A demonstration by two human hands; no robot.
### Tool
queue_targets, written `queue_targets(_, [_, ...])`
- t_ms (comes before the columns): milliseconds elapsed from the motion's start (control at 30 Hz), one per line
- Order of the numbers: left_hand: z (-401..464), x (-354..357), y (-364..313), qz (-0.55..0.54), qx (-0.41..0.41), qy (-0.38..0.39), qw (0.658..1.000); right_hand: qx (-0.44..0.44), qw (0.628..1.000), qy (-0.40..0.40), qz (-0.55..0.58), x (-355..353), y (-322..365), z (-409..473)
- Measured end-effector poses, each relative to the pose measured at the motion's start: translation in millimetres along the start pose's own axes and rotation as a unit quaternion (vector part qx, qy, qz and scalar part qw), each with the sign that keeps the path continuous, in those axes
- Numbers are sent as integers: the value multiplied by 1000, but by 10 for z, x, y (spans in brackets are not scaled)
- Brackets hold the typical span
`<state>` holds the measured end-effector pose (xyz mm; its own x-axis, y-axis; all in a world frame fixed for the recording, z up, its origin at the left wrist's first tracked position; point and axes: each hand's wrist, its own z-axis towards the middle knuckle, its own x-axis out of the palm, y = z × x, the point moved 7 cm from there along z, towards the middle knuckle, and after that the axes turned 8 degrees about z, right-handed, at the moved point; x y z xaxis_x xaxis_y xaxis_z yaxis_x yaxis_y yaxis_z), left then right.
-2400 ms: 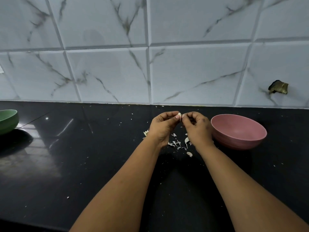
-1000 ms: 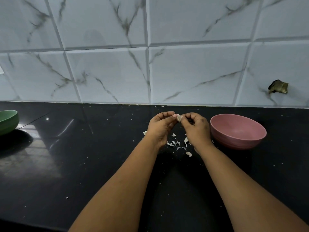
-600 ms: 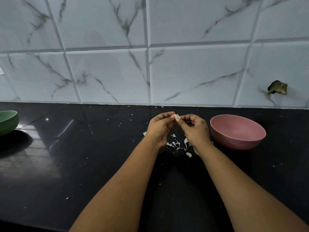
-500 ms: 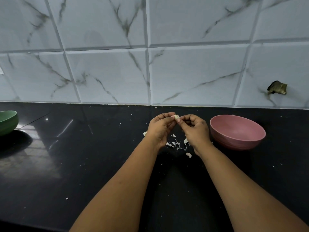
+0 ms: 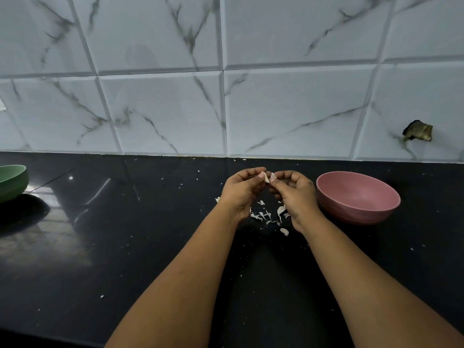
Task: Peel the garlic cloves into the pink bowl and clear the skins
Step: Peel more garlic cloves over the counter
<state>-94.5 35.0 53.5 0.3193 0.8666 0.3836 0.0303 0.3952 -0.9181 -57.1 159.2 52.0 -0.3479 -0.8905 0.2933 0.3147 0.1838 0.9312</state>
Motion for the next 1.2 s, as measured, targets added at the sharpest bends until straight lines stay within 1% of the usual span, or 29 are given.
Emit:
queue_targets(233, [22, 8, -4, -27, 0, 5, 1000, -35, 999, -9, -40, -9, 56, -6])
queue_targets(333, [12, 26, -8, -25, 2, 11, 1000, -52, 997, 0, -54, 10, 84, -11])
queue_targets(433, [19, -5, -2, -13, 13, -9, 1000, -65, 996, 10, -53, 40, 94, -14])
queue_targets(500, [29, -16, -2, -22, 14, -12, 1000, -71, 996, 3, -53, 31, 89, -10])
queue_targets(633, [34, -1, -9, -26, 8, -3, 1000, -103, 987, -33, -116, -30, 110, 10])
queue_targets(767, [35, 11, -2, -36, -2, -5, 999, -101, 984, -50, -140, -59, 101, 39])
queue_targets(867, [34, 9, -10, -45, -3, -12, 999, -136, 965, -53, -220, -55, 158, 19])
queue_targets(933, [24, 6, -22, -41, 2, -15, 999, -176, 952, -44, -246, -39, 212, 0])
queue_targets(1000, [13, 5, -36, -34, 8, -19, 999, -195, 949, -19, -247, 4, 222, -5])
queue_targets(1100, [-1, 11, -38, -31, 4, -21, 999, -187, 947, 5, -260, 55, 178, -7])
queue_targets(1200, [-13, 26, -34, -20, -2, -9, 1000, -179, 946, 4, -272, 52, 167, -14])
